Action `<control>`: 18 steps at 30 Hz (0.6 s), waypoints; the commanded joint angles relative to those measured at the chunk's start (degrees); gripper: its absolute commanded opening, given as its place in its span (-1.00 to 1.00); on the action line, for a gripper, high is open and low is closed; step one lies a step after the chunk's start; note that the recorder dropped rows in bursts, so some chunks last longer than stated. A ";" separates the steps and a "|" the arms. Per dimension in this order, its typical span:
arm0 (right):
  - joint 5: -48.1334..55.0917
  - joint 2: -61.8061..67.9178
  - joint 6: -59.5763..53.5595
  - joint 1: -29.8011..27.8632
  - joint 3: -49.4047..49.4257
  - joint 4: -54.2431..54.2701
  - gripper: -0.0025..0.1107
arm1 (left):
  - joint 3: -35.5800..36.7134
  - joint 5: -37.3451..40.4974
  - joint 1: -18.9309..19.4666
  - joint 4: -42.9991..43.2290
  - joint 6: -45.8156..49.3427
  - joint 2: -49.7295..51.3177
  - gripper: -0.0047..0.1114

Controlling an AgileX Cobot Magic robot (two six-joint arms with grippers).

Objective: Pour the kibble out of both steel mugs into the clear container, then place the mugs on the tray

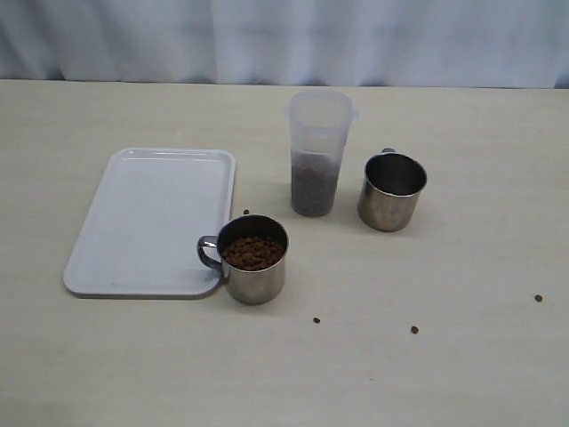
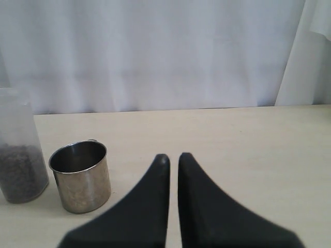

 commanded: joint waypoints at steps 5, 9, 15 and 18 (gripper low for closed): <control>-0.67 -0.16 0.10 -0.22 0.15 0.03 -0.87 | 0.20 -1.20 -0.43 -0.16 -0.20 -0.21 -0.92; -0.67 -0.16 0.10 -0.22 0.15 0.03 -0.87 | 0.20 -2.57 -0.43 -0.16 -0.20 -0.21 -0.92; -0.67 -0.16 0.10 1.79 0.15 0.03 -0.87 | 0.20 -13.87 -0.43 -1.57 -1.52 -0.21 -0.92; -0.67 -0.16 0.10 3.37 0.15 0.03 -0.87 | 0.20 -17.88 -0.43 -2.21 -6.89 -0.21 -0.92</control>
